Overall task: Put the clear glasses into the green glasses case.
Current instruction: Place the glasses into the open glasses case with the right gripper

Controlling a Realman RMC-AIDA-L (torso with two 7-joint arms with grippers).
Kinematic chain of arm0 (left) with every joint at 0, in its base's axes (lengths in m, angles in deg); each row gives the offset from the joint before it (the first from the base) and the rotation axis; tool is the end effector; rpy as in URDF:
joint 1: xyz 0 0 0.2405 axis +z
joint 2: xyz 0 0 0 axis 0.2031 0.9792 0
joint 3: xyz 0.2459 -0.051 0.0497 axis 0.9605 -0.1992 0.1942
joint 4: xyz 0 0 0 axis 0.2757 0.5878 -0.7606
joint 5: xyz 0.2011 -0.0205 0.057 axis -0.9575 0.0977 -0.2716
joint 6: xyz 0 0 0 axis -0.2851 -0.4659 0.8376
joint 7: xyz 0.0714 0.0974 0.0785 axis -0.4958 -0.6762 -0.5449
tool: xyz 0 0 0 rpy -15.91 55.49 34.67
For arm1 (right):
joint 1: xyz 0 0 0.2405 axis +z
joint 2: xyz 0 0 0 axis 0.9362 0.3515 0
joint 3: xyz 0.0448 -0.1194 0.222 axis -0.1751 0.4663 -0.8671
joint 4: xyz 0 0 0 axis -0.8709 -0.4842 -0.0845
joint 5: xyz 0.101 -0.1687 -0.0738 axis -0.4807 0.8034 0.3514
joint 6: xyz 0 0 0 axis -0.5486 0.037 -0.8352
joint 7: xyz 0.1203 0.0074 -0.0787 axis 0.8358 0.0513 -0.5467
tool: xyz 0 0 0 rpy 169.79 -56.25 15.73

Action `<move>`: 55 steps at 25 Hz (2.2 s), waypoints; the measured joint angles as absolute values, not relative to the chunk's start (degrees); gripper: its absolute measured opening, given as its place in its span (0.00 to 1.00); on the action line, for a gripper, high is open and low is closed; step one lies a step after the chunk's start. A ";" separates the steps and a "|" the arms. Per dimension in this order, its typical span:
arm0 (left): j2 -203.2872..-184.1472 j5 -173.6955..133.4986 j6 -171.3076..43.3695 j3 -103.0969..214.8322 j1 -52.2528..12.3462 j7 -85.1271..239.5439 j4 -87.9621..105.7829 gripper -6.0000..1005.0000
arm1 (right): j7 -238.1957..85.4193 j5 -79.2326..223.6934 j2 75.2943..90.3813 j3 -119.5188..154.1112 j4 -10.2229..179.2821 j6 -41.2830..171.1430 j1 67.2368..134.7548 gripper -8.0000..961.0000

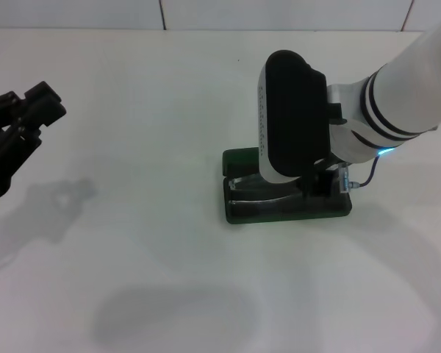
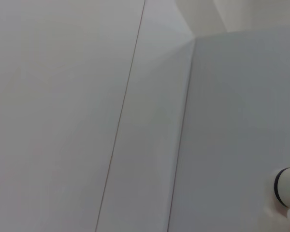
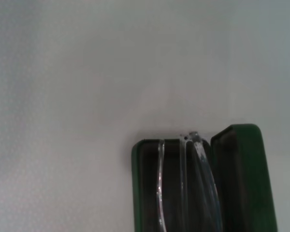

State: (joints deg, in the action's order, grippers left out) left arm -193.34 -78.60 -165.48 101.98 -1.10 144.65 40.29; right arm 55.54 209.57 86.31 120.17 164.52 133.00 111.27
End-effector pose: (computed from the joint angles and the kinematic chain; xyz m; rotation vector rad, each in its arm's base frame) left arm -0.2780 0.2469 0.0697 -2.3096 -0.3883 -1.4487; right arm 0.0982 0.3432 -0.0661 -2.7064 -0.2661 -0.7266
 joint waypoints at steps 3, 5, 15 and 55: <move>-193.32 -78.61 -165.16 101.98 -1.18 144.65 40.17 0.15 | 55.58 209.71 86.31 120.67 164.06 132.04 111.27 0.09; -193.32 -78.61 -165.13 101.98 -1.19 144.65 40.04 0.15 | 55.58 209.73 86.32 120.84 163.97 131.86 111.29 0.09; -193.34 -78.61 -165.13 101.98 -1.29 144.59 39.74 0.15 | 55.79 209.85 86.31 121.10 163.36 131.44 111.30 0.10; -193.68 -79.13 -165.06 101.98 -1.45 143.88 39.04 0.15 | 60.01 212.79 86.32 122.64 165.34 133.40 111.36 0.11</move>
State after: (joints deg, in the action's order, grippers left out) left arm -193.68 -79.13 -165.06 101.98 -1.45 143.88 39.04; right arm 60.01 212.79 86.32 122.64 165.34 133.40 111.36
